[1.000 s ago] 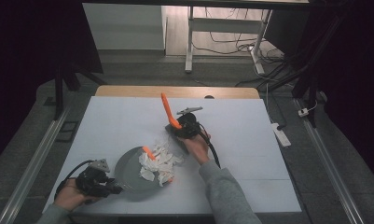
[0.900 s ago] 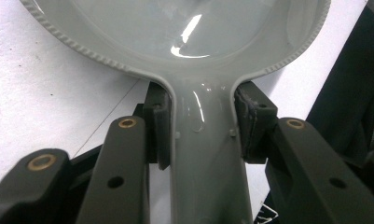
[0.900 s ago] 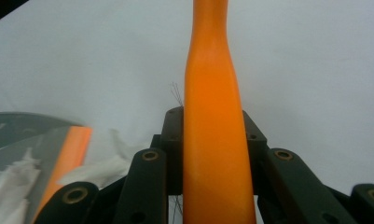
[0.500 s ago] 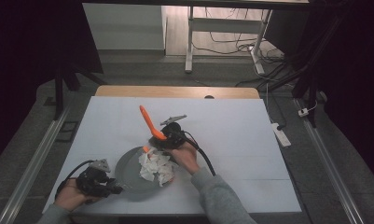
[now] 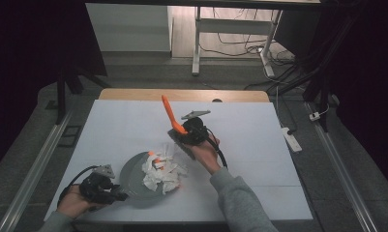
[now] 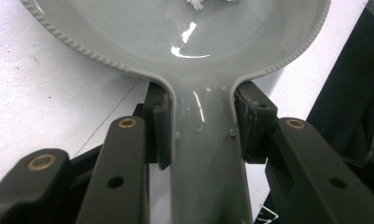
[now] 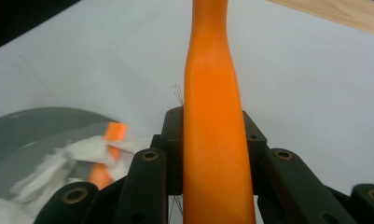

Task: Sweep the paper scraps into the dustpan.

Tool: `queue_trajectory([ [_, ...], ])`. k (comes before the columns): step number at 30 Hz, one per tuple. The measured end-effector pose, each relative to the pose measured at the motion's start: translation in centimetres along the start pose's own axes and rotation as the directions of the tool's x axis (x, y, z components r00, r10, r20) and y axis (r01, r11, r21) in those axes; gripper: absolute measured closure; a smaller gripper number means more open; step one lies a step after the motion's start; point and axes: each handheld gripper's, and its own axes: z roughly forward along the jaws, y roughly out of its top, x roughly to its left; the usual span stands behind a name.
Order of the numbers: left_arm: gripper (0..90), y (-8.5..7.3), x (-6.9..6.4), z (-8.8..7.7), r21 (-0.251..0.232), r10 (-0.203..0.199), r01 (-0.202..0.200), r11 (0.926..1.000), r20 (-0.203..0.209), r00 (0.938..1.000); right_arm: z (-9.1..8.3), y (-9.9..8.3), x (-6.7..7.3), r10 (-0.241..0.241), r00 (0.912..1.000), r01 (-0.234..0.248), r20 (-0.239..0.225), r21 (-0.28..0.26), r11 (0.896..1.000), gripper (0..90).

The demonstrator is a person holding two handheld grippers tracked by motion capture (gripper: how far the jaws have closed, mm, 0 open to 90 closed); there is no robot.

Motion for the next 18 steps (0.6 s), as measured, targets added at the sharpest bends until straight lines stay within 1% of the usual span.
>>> queue_trajectory([
  [3,62.0,0.0,0.0,0.0,-0.002,-0.001,0.001,1.0000,0.002,1.0000,0.6,-0.3,-0.7,0.016,0.9996,-0.016,0.025,0.018,1.000,70.7],
  [4,62.0,0.0,0.0,0.0,-0.002,-0.002,0.002,1.0000,0.002,1.0000,0.9,-0.3,-0.8,0.005,0.9993,-0.006,0.037,0.024,1.000,70.7],
  [6,62.0,0.1,0.0,0.0,-0.002,-0.002,0.002,1.0000,0.001,1.0000,1.6,-0.4,-0.9,0.008,0.9986,-0.010,0.053,0.035,0.999,70.7],
  [8,62.0,0.1,-0.1,0.0,0.000,0.001,-0.001,1.0000,0.000,1.0000,2.3,-0.5,-0.7,0.014,0.9983,-0.017,0.057,0.048,0.999,70.7],
  [10,62.0,0.0,0.0,0.0,0.001,0.003,-0.003,1.0000,0.001,1.0000,3.2,-0.6,-0.4,0.002,0.9985,-0.006,0.054,0.072,0.997,70.7],
  [12,62.0,0.0,0.0,0.0,-0.001,0.001,-0.001,1.0000,0.002,1.0000,3.8,-0.8,-0.1,0.009,0.9989,-0.013,0.047,0.086,0.996,70.8],
  [14,62.0,0.0,0.0,0.0,-0.003,-0.002,0.002,1.0000,0.003,1.0000,4.2,-0.8,0.4,0.008,0.9996,-0.010,0.026,0.079,0.997,70.8],
  [15,62.0,0.0,0.0,0.0,-0.004,-0.003,0.003,1.0000,0.003,1.0000,4.2,-0.7,0.6,0.004,1.0000,-0.004,0.008,0.085,0.996,70.8],
  [18,62.0,0.0,0.1,0.1,-0.004,-0.002,0.002,1.0000,0.005,1.0000,4.4,-0.8,1.8,-0.023,0.9996,0.025,-0.017,0.101,0.995,70.8],
])
